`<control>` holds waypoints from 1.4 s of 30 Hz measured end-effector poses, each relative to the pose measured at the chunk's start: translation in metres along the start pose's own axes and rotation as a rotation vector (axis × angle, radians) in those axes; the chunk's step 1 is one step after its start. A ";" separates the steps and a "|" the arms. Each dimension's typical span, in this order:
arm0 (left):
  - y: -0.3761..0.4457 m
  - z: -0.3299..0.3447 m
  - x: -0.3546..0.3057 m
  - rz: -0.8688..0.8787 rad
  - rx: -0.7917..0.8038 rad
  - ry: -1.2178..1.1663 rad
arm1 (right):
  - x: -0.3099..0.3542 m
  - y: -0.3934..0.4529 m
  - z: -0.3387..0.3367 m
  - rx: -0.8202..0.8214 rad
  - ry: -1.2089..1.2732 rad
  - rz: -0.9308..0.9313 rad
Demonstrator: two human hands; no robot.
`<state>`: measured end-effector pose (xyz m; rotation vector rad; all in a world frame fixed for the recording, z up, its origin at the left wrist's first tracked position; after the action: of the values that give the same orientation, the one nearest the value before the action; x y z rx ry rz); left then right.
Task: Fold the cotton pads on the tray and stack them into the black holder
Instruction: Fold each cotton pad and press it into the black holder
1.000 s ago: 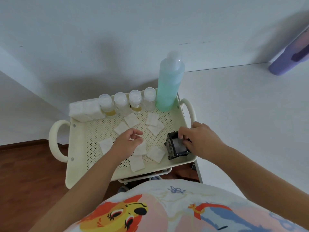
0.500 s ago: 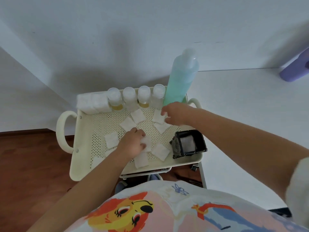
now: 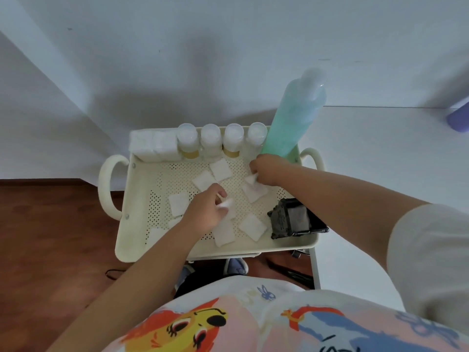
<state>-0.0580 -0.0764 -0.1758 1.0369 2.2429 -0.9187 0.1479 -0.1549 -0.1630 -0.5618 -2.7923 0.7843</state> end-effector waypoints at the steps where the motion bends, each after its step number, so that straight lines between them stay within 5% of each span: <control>1: -0.001 -0.001 0.001 -0.033 0.004 -0.063 | 0.000 0.000 0.000 0.001 -0.003 0.000; 5: -0.004 -0.009 0.003 -0.120 -0.050 -0.243 | 0.002 -0.004 -0.005 -0.016 0.030 -0.016; 16: -0.023 -0.024 -0.005 -0.254 -0.089 -0.784 | -0.014 -0.073 -0.036 -0.293 0.807 0.027; 21: -0.023 -0.023 -0.019 -0.238 -0.048 -0.874 | -0.025 -0.141 -0.030 -0.511 1.114 0.119; 25: -0.021 -0.024 -0.032 -0.185 -0.007 -0.885 | -0.022 -0.193 -0.018 -0.510 1.268 0.116; 34: -0.019 -0.016 -0.050 -0.168 0.041 -0.860 | -0.004 -0.220 0.019 -0.459 0.753 0.309; 42: -0.019 -0.018 -0.056 -0.177 0.037 -0.853 | 0.014 -0.204 0.028 -0.460 0.609 0.378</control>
<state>-0.0437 -0.0977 -0.1199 0.3329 1.5986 -1.1913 0.0650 -0.3231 -0.0774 -1.1953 -2.2977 -0.0216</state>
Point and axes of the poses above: each hand's wrist, its own y-axis towards the middle knuckle, its own z-axis out of the palm, x = y × z, the point moved 2 cm from there along y, towards the middle knuckle, and after that the axes turned 3 degrees about -z, right-handed, at the moved point
